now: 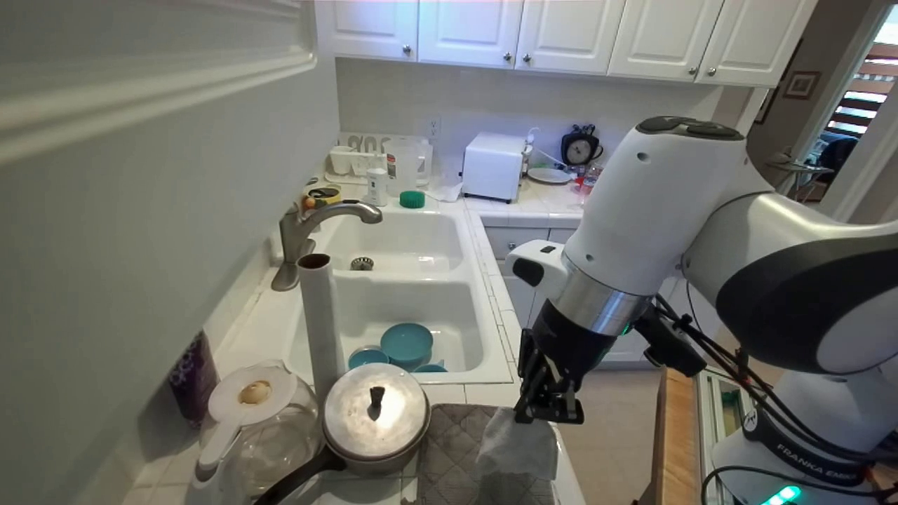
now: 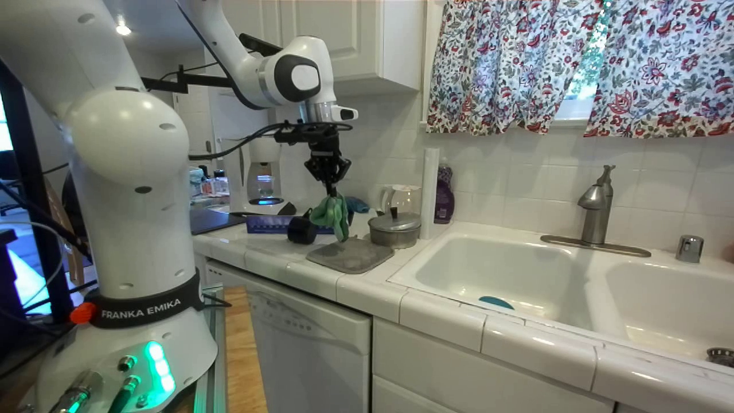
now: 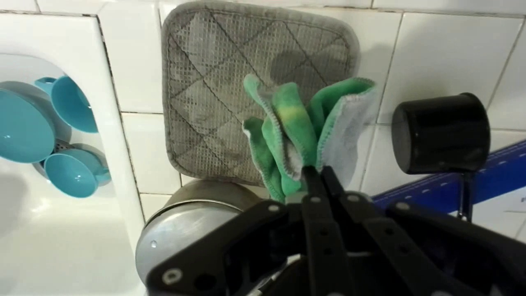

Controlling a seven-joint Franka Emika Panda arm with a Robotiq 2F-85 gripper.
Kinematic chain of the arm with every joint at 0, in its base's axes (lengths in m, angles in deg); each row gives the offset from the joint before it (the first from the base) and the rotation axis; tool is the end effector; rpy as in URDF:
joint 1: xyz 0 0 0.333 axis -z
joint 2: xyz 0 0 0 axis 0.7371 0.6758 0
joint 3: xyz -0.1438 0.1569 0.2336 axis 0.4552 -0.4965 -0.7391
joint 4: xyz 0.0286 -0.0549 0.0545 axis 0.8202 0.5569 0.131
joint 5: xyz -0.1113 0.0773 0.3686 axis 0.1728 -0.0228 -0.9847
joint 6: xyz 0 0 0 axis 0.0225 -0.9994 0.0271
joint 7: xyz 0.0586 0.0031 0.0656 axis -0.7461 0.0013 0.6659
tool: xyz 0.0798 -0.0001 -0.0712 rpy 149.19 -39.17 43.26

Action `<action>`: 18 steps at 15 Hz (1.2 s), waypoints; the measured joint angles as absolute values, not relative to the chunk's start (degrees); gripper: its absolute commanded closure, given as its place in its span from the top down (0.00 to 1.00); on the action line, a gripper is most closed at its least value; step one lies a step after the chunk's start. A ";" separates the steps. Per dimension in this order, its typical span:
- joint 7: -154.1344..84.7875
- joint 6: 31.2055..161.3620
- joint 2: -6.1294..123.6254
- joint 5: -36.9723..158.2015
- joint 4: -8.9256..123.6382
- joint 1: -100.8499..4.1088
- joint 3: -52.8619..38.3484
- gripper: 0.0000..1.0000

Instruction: Remove the green towel from the black pot

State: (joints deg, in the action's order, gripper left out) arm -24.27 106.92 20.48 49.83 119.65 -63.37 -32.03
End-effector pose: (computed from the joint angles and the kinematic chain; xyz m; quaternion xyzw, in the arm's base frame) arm 0.3298 0.2364 0.3609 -0.9466 -0.3061 -0.1012 0.0042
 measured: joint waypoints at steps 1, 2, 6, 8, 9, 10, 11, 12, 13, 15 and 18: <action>-25.78 107.72 21.35 52.13 119.66 -63.12 -32.09 0.01; -27.54 108.56 22.11 54.72 119.66 -62.65 -32.27 0.01; -34.39 110.66 24.39 62.51 119.65 -60.89 -32.88 0.43; -35.76 111.08 24.82 63.24 119.55 -60.99 -32.91 0.58; -35.98 111.18 24.83 63.23 119.37 -61.24 -32.90 0.63; -36.03 111.18 24.81 62.80 119.00 -61.80 -32.78 0.70; -35.93 110.96 24.73 61.58 118.58 -62.90 -32.39 0.77; -35.64 110.24 24.55 59.69 118.00 -64.41 -31.86 0.84; -35.03 108.96 24.29 57.17 117.29 -66.17 -31.24 0.92; -33.33 103.93 23.24 51.74 115.57 -69.70 -29.84 1.00; -33.06 92.97 20.79 46.80 112.78 -72.00 -28.84 1.00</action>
